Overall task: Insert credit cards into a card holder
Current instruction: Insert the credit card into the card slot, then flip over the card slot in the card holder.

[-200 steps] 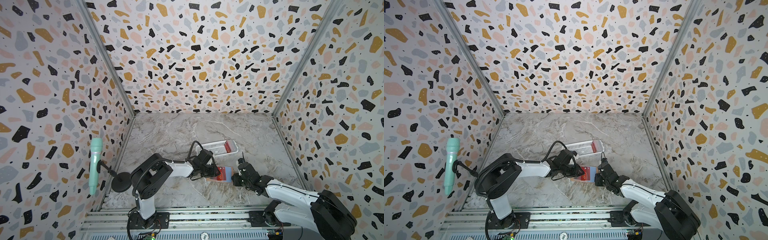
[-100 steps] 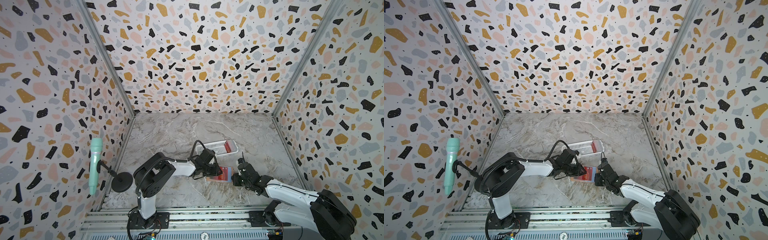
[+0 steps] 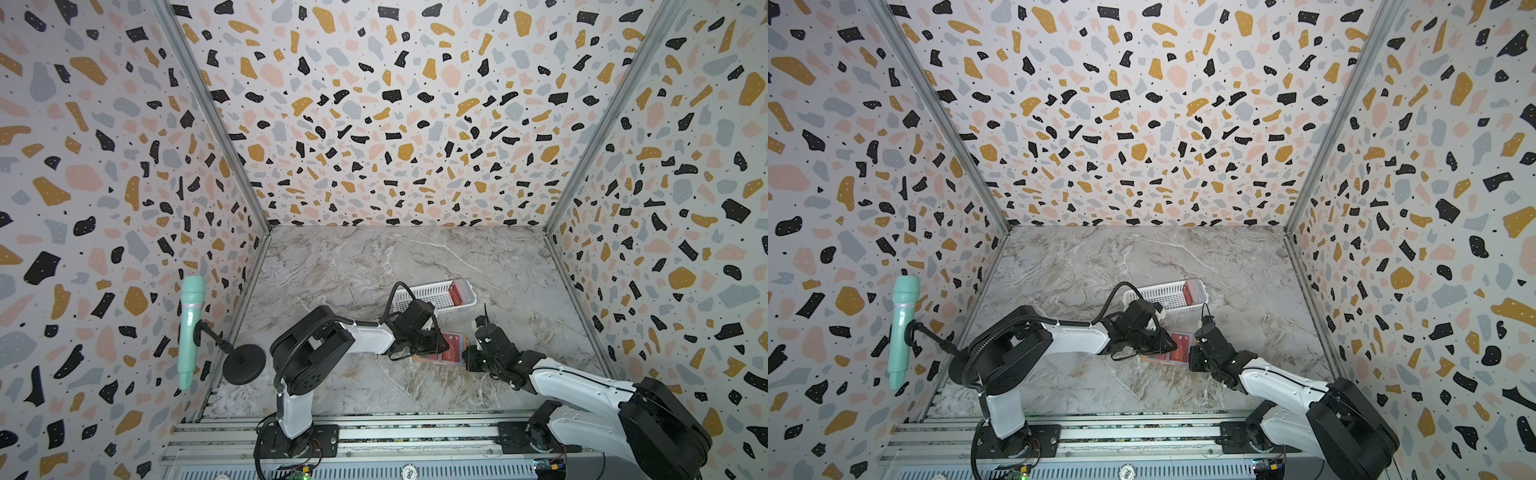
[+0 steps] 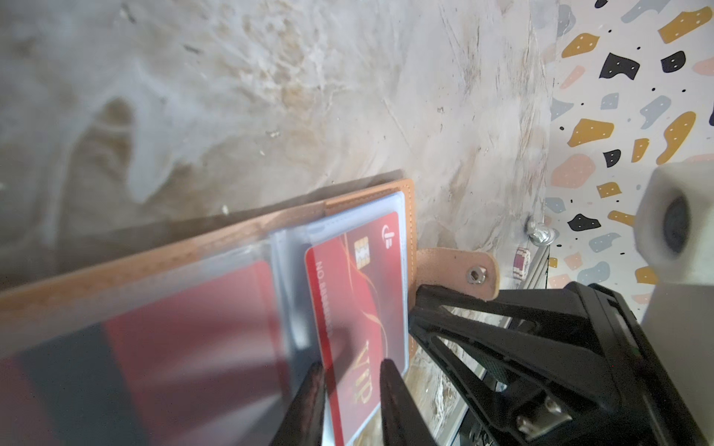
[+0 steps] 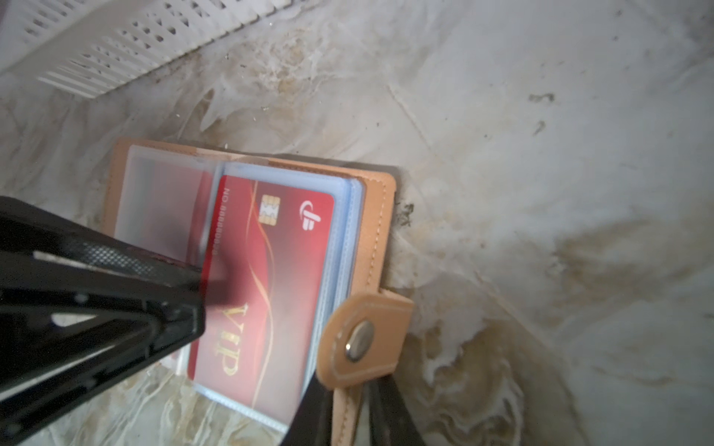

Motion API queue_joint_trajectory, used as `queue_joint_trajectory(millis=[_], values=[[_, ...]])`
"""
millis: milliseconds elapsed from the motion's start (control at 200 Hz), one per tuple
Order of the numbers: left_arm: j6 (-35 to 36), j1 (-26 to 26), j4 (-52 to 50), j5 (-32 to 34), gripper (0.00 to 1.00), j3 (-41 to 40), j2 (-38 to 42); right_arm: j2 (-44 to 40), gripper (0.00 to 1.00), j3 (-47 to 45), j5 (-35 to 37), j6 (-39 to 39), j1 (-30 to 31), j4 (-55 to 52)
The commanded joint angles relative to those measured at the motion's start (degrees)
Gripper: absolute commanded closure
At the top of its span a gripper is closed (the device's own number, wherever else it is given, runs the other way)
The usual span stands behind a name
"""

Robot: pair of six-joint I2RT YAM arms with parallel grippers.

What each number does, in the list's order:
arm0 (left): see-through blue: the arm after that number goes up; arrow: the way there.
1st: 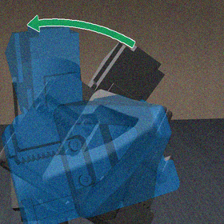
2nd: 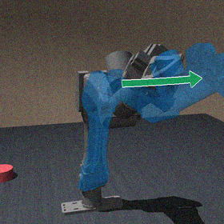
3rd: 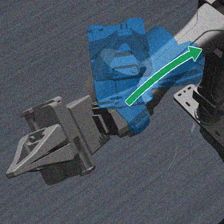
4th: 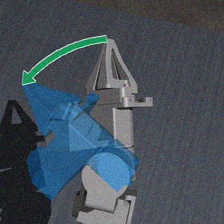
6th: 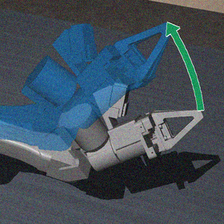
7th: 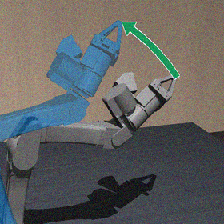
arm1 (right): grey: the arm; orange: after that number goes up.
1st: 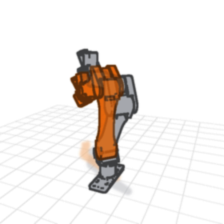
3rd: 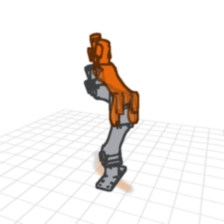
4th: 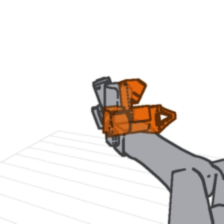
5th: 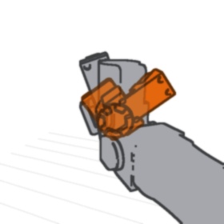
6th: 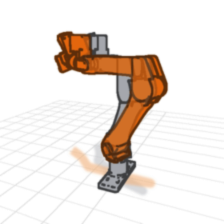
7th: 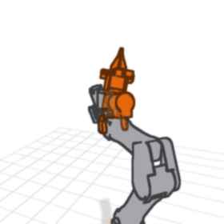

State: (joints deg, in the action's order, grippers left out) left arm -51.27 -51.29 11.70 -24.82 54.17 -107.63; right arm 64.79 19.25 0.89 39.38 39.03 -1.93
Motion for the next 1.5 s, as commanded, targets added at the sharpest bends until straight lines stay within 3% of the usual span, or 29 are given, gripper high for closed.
queue_joint_trajectory(millis=[0,631,876,1081,1497], values=[[-1.1,-0.7,2.0,-1.7,0.73,1.3,-0.7,1.2,0.81,-0.2,0.5,0.2,0.3,-4.0],[3.4,-0.6,-9.6,8.4,0.78,-0.8,4.1,6.1,0.82,6.7,2.3,-2.9,0.3,-4.0],[3.5,-0.6,-9.4,8.1,0.83,0.0,2.6,1.8,0.82,5.9,2.3,-3.0,0.3,-6.5],[3.6,-0.6,-9.4,7.4,0.94,0.3,1.8,-1.0,0.82,5.5,-1.6,-3.2,0.0,-4.4],[4.0,-0.6,-9.8,7.1,0.93,0.5,1.4,1.9,0.8,5.1,-6.8,-2.2,-1.1,0.1]])
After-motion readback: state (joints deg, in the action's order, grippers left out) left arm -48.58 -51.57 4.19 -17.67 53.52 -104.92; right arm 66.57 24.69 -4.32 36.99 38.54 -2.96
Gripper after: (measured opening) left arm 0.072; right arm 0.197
